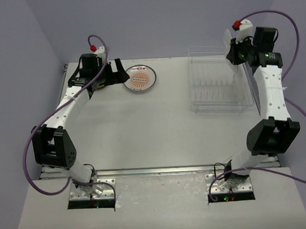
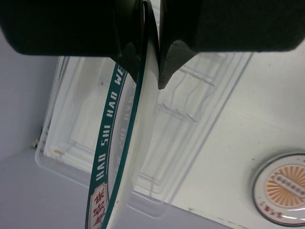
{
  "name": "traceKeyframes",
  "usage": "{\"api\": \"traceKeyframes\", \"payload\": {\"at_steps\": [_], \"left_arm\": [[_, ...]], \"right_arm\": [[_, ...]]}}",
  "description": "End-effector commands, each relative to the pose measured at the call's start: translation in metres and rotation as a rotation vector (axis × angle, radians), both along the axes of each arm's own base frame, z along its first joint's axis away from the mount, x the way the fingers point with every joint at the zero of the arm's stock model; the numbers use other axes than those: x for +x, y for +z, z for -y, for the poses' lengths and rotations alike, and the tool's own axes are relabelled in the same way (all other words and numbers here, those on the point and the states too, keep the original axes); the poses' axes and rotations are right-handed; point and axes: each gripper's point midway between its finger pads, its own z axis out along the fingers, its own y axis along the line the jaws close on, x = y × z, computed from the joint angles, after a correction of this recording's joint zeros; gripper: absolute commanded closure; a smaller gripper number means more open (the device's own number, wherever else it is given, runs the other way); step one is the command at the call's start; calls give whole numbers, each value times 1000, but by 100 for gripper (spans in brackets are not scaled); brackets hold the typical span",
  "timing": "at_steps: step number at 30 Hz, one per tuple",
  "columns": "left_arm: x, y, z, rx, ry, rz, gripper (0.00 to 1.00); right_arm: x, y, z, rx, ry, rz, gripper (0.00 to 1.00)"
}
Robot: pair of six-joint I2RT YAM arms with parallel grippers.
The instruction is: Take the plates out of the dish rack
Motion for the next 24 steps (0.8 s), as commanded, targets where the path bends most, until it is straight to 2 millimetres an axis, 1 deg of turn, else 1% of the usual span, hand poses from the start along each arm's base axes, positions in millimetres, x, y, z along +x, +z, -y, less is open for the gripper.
{"api": "traceKeyframes", "payload": {"at_steps": [1,2,3,4,5,6,7,8,9,10,11,12,13,15,16,17,18,20,22,24], "left_arm": [[-11,31,17,-186,-132,53,0],[-15,32,20,-198,-155,53,0],[-18,40,23,-210,-177,80,0],[-23,42,26,-223,-202,82,0],[-25,45,27,-224,-210,92,0],[-28,50,28,-222,-223,110,0],[-33,55,29,-220,-238,128,0],[-33,54,29,-214,-241,130,0],[-36,57,29,-215,-255,139,1],[-40,57,29,-216,-270,141,1],[-42,58,29,-222,-284,141,1],[-45,59,28,-240,-305,138,2],[-48,58,28,-258,-318,129,3],[-51,58,25,-278,-328,122,3],[-52,57,23,-281,-327,119,3],[-52,56,23,-281,-326,118,3],[-53,56,22,-274,-329,123,4],[-60,55,25,-281,-357,127,6],[-64,45,28,-280,-387,102,6],[-74,35,34,-300,-462,62,6]], "right_arm": [[-29,73,-87,-171,277,278,100],[-39,72,-128,-246,396,322,100],[-43,76,-140,-302,418,365,100],[-55,74,-165,-392,488,424,100],[-59,54,-172,-417,517,401,100],[-70,38,-189,-507,578,435,100],[-85,28,-211,-627,651,508,100],[-93,54,-226,-697,666,626,100],[-111,14,-250,-842,801,660,100],[-122,20,-260,-933,801,788,100],[-132,14,-268,-1000,822,861,100],[-144,-8,-279,-1072,889,890,100],[-154,-18,-286,-1116,926,929,100],[-168,-34,-298,-1162,983,970,100],[-172,-37,-302,-1179,995,987,100],[-171,-39,-302,-1182,986,989,100],[-174,-33,-309,-1192,982,1035,100],[-177,-35,-314,-1211,983,1071,100],[-178,-27,-319,-1234,949,1139,100],[-179,-26,-323,-1266,925,1193,100]]}}
